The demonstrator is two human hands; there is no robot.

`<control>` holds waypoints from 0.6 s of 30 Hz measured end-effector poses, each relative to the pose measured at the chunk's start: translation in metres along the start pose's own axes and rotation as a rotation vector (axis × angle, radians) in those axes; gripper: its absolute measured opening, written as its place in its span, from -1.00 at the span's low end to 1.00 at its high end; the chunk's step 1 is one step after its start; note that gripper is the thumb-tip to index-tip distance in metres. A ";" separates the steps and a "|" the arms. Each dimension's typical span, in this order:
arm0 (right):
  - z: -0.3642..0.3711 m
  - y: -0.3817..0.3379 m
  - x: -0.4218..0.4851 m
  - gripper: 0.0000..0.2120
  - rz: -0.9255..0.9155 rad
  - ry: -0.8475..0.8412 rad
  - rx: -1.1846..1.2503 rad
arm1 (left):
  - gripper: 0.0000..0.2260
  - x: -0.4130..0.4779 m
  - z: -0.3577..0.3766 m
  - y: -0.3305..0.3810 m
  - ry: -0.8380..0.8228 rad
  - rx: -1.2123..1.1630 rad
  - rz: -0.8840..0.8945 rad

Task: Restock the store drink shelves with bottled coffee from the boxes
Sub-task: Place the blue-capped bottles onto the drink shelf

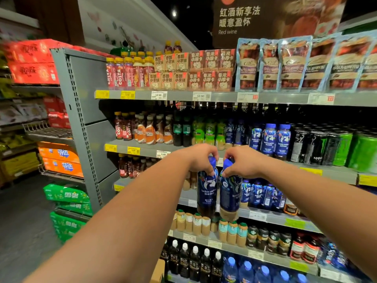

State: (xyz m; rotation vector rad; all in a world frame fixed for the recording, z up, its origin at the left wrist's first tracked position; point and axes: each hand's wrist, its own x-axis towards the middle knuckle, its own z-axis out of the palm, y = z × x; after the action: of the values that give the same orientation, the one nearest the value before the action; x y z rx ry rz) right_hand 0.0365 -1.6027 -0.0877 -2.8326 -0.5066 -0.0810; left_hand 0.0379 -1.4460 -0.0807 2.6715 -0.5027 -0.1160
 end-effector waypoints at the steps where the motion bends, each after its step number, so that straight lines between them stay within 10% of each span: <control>1: -0.002 0.004 0.006 -0.68 0.013 0.007 -0.006 | -0.62 0.008 -0.003 0.000 0.007 0.009 0.017; 18: -0.066 0.074 0.121 -0.63 0.411 0.268 -0.023 | -0.62 0.205 -0.071 -0.012 0.038 0.059 0.344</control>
State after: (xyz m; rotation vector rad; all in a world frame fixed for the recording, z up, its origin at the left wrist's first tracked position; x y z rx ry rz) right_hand 0.1753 -1.6463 -0.0302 -2.8223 0.1348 -0.3805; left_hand 0.2435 -1.4831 -0.0222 2.5923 -0.9549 0.0506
